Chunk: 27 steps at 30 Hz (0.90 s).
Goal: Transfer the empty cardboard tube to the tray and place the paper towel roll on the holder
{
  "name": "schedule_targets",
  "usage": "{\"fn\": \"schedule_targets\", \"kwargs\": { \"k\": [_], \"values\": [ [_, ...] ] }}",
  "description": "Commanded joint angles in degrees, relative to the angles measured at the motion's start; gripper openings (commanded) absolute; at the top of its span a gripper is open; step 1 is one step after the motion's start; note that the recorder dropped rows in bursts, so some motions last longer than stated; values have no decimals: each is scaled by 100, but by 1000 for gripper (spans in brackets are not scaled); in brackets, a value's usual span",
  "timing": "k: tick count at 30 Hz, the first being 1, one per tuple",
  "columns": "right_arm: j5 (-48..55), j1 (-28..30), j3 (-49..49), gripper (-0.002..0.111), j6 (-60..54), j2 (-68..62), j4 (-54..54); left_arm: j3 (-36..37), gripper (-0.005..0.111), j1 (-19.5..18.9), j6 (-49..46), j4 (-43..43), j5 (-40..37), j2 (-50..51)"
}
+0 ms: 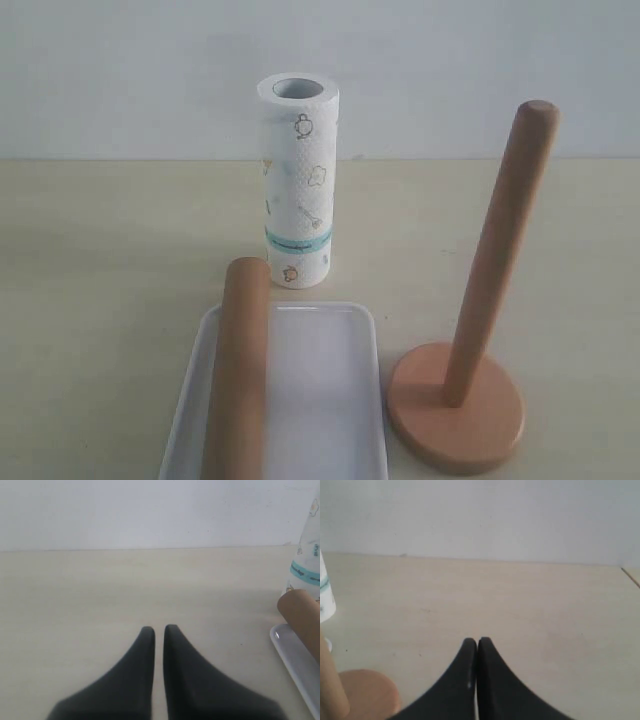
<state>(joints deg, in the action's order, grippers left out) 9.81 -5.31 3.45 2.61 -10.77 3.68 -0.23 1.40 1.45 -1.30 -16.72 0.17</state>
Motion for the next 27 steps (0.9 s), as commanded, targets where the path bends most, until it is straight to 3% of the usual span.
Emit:
{"fn": "schedule_targets", "kwargs": {
  "k": [1,9,27],
  "values": [
    [-1,24,-345,0,-172,251,-6,23,6,-18,3,40,3,-17],
    [886,24,-345,0,-172,1077,-6,23,6,-18,3,40,3,-17],
    [933,365,-345,0,-172,1077,-6,23,6,-18,3,40,19,-17]
  ]
}}
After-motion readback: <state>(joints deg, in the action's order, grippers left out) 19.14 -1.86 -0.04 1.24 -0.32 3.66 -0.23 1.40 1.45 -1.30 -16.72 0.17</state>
